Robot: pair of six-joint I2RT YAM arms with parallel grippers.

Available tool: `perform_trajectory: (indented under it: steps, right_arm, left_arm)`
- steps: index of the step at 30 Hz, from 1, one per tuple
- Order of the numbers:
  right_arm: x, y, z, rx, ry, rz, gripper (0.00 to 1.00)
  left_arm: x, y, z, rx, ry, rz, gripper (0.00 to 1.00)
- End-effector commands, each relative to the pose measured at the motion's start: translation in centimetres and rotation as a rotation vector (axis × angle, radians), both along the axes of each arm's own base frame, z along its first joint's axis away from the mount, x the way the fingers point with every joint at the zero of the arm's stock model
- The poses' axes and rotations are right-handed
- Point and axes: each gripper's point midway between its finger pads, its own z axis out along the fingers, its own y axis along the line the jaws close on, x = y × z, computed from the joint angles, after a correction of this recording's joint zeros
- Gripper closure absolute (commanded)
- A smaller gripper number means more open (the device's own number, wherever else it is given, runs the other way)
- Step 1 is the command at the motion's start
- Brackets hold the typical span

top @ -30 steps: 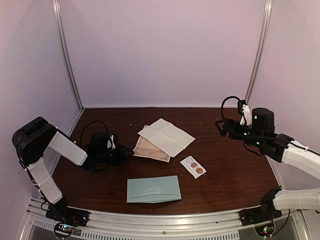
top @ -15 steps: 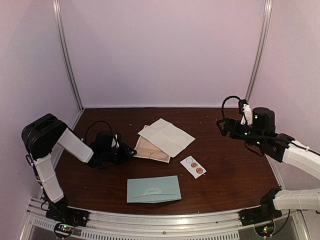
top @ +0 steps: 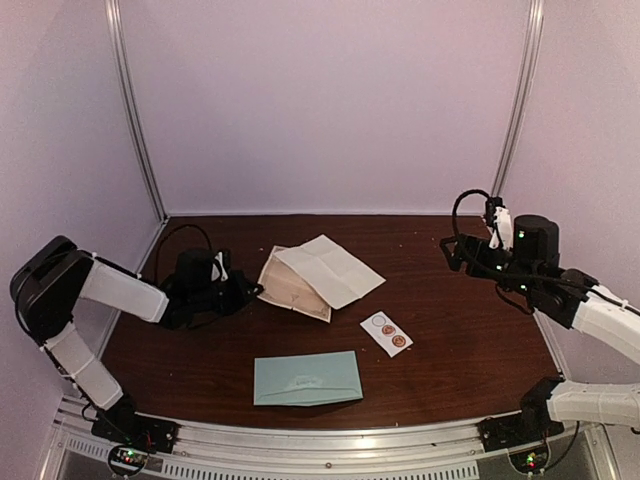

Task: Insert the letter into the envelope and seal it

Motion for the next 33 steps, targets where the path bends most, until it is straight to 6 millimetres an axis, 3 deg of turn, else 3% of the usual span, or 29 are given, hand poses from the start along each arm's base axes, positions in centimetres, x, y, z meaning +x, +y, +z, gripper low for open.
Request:
perform_trajectory:
  steps: [1,8,12,16,19,23,26,33]
  right_arm:
    - [-0.3,-1.0,1.8,0.001,-0.044,-0.045,0.04]
    - [-0.4,-1.2,2.1,0.005,-0.053,-0.055,0.04]
    - [-0.2,-0.6,1.9,0.014,-0.047,-0.03,0.03]
    - [-0.3,0.9,2.1,0.036,-0.053,0.049,0.03]
    - [-0.7,2.3,2.2,0.054,-0.067,0.133,0.02]
    - [-1.5,4.4,2.7,0.089,-0.095,0.257,0.01]
    - [-2.5,6.2,3.8,0.13,-0.14,0.365,0.0]
    - [-4.6,9.0,6.3,0.196,-0.231,0.542,0.0]
  left_arm:
    - [0.9,3.8,5.5,0.132,-0.157,0.098,1.0]
    - [-0.2,9.3,14.9,0.344,-0.331,0.201,1.0]
    - [-0.9,9.5,20.5,0.386,-0.456,0.155,1.0]
    - [-1.5,5.9,25.4,0.361,-0.599,-0.066,1.0]
    - [-2.3,2.6,27.2,0.312,-0.658,-0.261,1.0]
    - [-4.2,-1.3,28.8,0.213,-0.729,-0.504,1.0]
    - [-6.8,-4.1,29.9,0.147,-0.785,-0.694,1.0]
    - [-11.9,-7.9,31.5,0.057,-0.845,-0.967,1.0]
